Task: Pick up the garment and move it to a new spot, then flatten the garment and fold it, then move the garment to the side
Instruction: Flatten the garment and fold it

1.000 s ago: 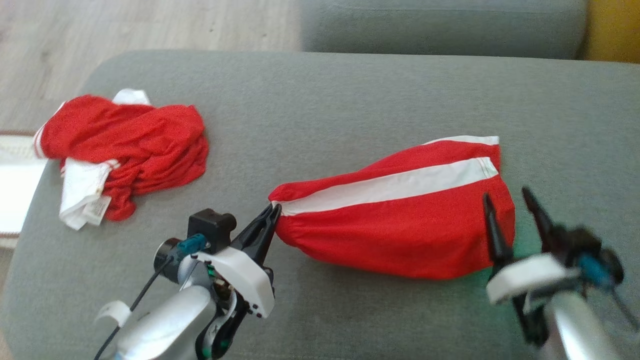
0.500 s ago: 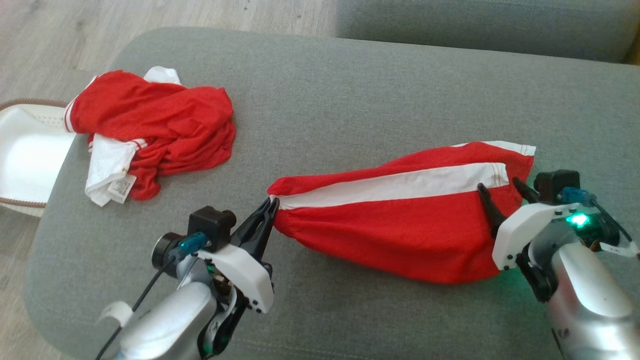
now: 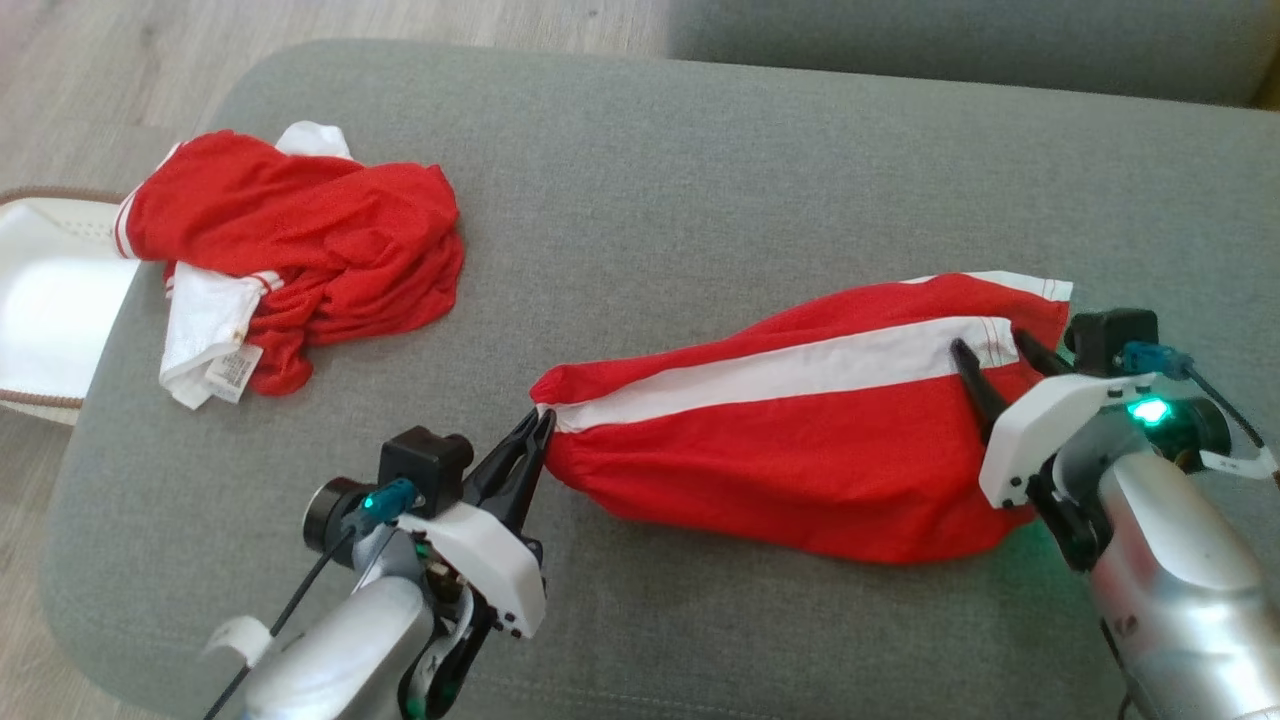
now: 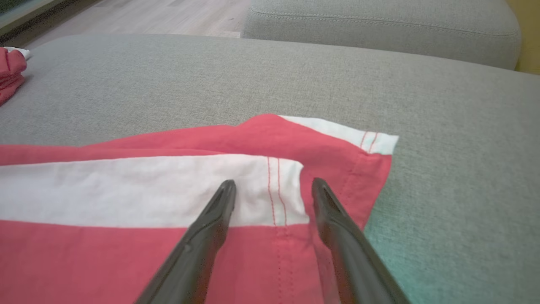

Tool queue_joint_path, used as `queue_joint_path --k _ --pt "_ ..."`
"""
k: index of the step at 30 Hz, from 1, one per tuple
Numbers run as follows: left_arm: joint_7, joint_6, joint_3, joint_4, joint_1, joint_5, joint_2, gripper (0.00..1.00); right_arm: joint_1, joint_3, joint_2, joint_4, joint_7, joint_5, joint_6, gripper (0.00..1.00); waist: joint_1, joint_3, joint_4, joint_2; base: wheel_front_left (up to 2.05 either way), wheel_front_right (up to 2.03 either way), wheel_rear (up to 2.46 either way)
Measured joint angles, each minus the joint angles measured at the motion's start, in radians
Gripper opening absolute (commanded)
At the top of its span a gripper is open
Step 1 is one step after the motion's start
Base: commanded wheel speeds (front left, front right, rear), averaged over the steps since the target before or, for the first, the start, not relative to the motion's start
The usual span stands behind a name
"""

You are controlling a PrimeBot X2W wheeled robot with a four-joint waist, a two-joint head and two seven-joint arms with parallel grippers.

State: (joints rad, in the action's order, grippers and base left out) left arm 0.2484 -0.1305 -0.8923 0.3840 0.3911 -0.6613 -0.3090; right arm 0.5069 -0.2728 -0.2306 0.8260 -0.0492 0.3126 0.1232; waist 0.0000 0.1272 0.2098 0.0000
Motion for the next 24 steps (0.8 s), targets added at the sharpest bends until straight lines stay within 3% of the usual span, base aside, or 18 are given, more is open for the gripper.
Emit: queue_joint_path --k 1,2,3,4,5,11,15,24 --pt "0.000 0.000 0.000 0.000 0.000 0.004 0.002 0.00 0.008 -0.008 -0.001 0.006 0.007 0.006 0.000 0.71 0.0000 0.004 0.000 0.0000 0.00 0.00 0.00" --pt "0.000 0.002 0.001 0.001 0.000 0.008 0.003 0.00 0.016 -0.016 -0.002 0.014 0.012 0.010 0.000 0.34 0.0000 0.007 0.000 0.0000 0.00 0.00 0.00" --pt "0.000 0.004 0.002 0.003 0.001 0.010 0.004 0.00 0.022 -0.023 -0.003 0.019 0.015 0.017 0.000 0.25 0.0000 0.011 0.000 0.0000 0.00 0.00 0.00" --pt "0.000 0.004 0.004 0.005 0.001 0.010 0.005 0.00 0.026 -0.032 -0.004 0.022 0.021 0.028 0.000 0.25 0.0000 0.015 0.000 0.0000 0.00 0.00 0.00" --pt "0.000 0.004 0.005 0.006 0.001 0.010 0.005 0.00 0.029 -0.040 -0.004 0.026 0.030 0.042 0.000 0.00 0.0000 0.017 -0.001 0.0000 0.00 0.00 0.00" --pt "0.001 0.016 0.031 0.003 0.009 0.029 0.001 0.00 0.054 -0.071 -0.017 0.014 0.090 0.108 0.000 0.00 0.0000 0.029 -0.023 0.0000 0.00 0.00 0.00" --pt "-0.001 0.039 0.041 -0.035 0.085 0.032 -0.002 0.00 0.117 -0.036 -0.075 -0.038 0.150 0.120 0.000 0.00 0.0000 0.044 -0.052 0.0000 0.00 0.00 0.00" --pt "-0.087 0.120 0.081 -0.001 0.616 0.122 0.029 0.00 0.465 0.078 -0.210 -0.175 0.142 0.087 0.000 0.00 0.0000 0.155 -0.137 0.0000 0.00 0.00 0.00"
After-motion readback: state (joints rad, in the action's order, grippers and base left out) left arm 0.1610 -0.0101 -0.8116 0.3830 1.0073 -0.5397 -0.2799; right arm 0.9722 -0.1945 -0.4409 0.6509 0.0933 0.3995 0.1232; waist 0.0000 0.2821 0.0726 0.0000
